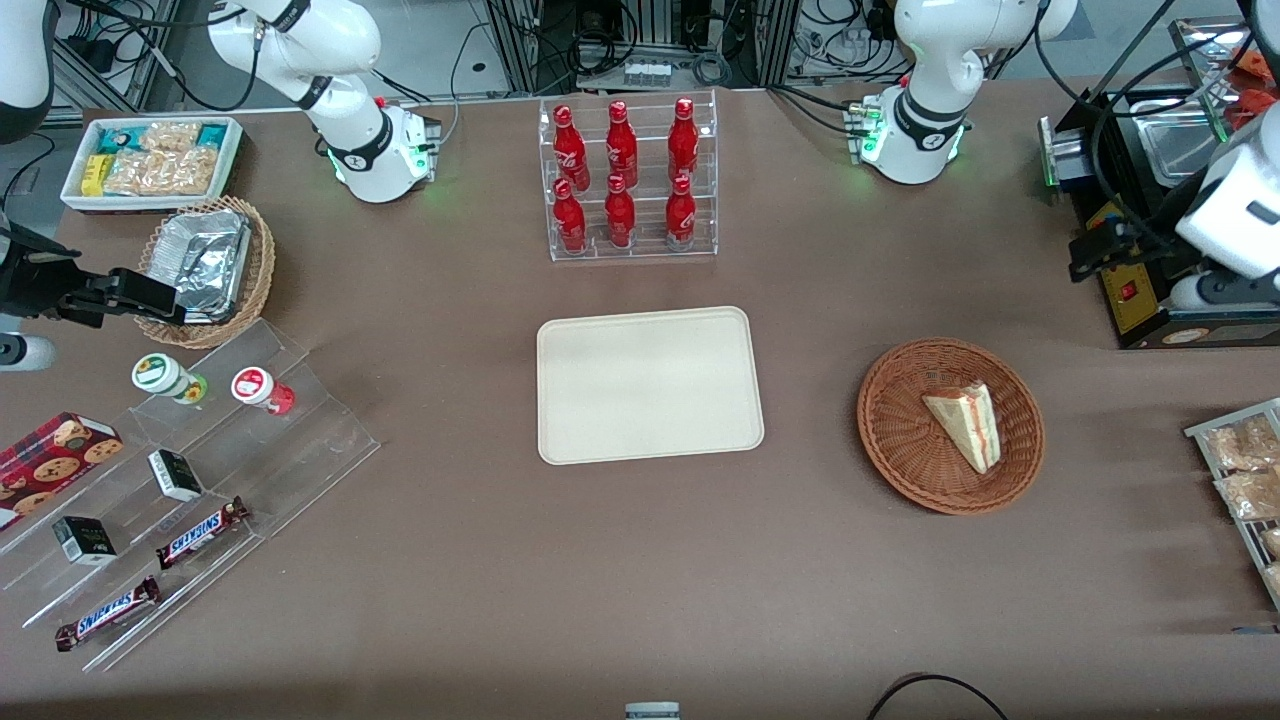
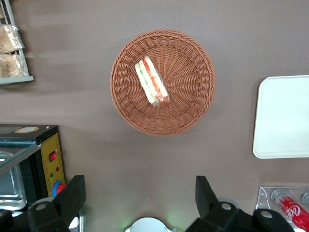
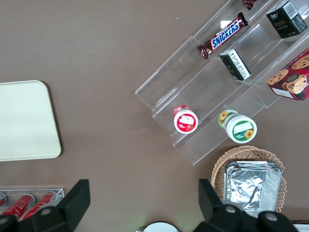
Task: Place sandwich from basket to tray
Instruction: 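Move the left gripper over the wicker basket holding the sandwich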
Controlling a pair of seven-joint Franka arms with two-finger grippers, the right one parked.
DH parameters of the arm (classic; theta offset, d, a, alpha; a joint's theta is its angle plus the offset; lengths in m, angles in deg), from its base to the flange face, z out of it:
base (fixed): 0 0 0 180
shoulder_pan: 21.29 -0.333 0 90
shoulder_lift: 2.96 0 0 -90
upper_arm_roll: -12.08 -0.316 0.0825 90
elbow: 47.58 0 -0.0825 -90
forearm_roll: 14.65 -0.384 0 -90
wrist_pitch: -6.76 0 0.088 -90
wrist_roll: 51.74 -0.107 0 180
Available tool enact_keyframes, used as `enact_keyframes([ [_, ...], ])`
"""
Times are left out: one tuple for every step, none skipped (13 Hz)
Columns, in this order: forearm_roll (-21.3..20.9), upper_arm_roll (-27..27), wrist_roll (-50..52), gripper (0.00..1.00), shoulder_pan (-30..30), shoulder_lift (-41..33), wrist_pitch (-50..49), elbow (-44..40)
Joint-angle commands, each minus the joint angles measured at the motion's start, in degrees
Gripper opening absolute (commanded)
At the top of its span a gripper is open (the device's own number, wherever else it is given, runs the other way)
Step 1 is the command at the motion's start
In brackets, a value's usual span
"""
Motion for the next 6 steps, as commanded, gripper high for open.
enact_keyframes([
  [-1.35, 0.5, 0.5, 1.0, -0.89, 2.8, 7.01, 4.46],
  [-3.02, 0.59, 0.59, 1.0, -0.8, 2.81, 10.44, 7.71],
  [-3.56, 0.59, 2.16, 1.0, -0.71, 2.55, 15.43, 11.91],
  [-3.56, 0.59, 4.7, 1.0, -0.8, 2.46, 19.22, 14.83],
  [-3.56, 0.59, 7.07, 1.0, -0.62, 2.72, 23.26, 17.82],
  [-3.65, 0.59, 9.79, 1.0, -0.62, 2.81, 27.57, 20.72],
])
